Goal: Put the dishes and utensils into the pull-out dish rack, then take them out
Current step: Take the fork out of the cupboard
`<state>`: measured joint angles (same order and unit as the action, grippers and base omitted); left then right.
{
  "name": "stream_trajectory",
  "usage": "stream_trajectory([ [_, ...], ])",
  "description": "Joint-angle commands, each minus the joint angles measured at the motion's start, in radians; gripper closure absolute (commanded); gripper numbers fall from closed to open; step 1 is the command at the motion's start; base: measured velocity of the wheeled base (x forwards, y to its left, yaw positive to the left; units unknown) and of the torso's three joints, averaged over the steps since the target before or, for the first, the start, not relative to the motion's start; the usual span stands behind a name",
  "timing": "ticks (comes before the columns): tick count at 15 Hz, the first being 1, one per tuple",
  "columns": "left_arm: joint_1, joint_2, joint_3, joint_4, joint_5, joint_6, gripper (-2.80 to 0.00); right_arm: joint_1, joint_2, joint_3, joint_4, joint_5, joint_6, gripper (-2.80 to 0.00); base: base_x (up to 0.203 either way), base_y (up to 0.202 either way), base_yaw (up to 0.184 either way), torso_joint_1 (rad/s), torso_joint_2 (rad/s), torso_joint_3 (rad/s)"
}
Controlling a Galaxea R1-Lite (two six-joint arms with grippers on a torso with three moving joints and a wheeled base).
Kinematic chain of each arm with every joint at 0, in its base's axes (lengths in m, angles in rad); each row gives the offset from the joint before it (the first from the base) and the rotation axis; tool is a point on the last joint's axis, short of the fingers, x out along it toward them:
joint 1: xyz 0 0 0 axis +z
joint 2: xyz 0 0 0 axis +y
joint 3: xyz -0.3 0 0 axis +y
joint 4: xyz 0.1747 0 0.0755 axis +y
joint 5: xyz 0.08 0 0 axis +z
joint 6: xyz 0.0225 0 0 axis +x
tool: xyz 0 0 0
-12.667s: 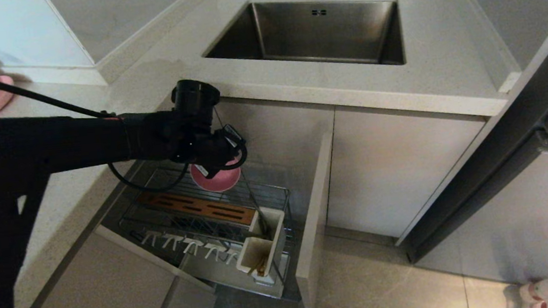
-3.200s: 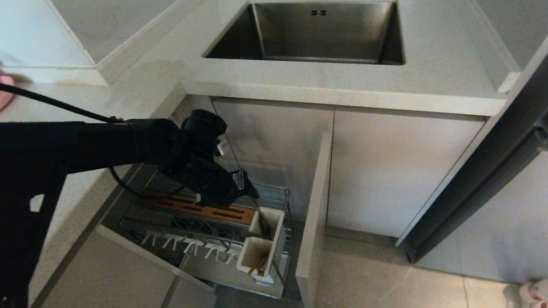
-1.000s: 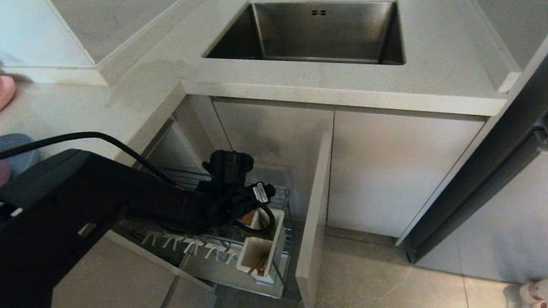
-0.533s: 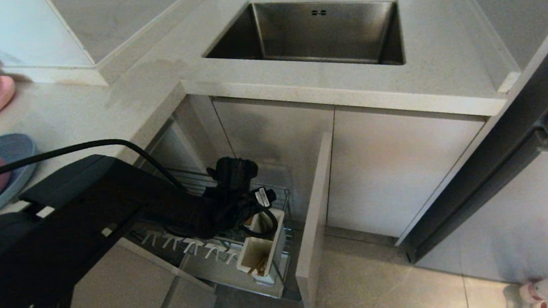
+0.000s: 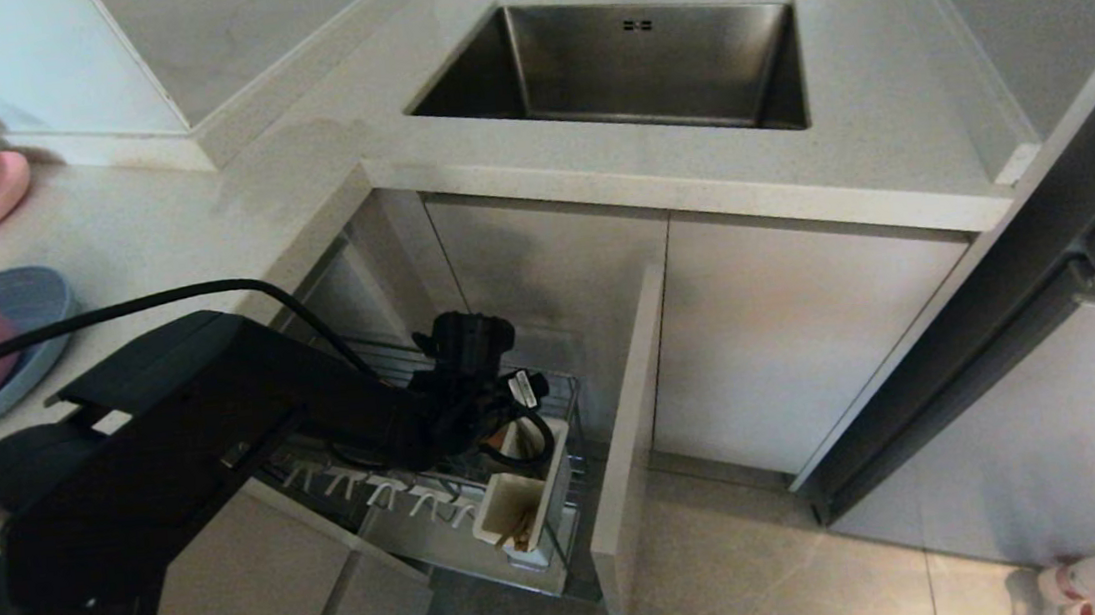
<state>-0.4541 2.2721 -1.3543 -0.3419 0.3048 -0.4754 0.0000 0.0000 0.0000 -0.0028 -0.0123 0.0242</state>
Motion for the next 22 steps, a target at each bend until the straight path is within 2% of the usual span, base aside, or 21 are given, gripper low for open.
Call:
stream_trajectory([
  [1, 0.000, 0.006, -0.005, -0.002, 0.004, -0.002, -2.80, 0.000, 0.001, 0.000, 0.000, 0.000, 0.000, 0.00, 0.000, 0.000, 0.000, 0.000, 0.00, 0.000],
  [13, 0.000, 0.010, -0.010, -0.002, 0.014, -0.002, -2.80, 0.000, 0.000, 0.000, 0.000, 0.000, 0.000, 0.00, 0.000, 0.000, 0.000, 0.000, 0.00, 0.000],
  [14, -0.001, 0.009, -0.009, -0.002, 0.017, -0.003, 0.00, 0.000, 0.000, 0.000, 0.000, 0.000, 0.000, 0.00, 0.000, 0.000, 0.000, 0.000, 0.00, 0.000],
  [22, -0.005, 0.005, -0.009, 0.000, 0.025, -0.003, 0.00, 0.000, 0.002, 0.000, 0.000, 0.000, 0.000, 0.00, 0.000, 0.000, 0.000, 0.000, 0.00, 0.000],
])
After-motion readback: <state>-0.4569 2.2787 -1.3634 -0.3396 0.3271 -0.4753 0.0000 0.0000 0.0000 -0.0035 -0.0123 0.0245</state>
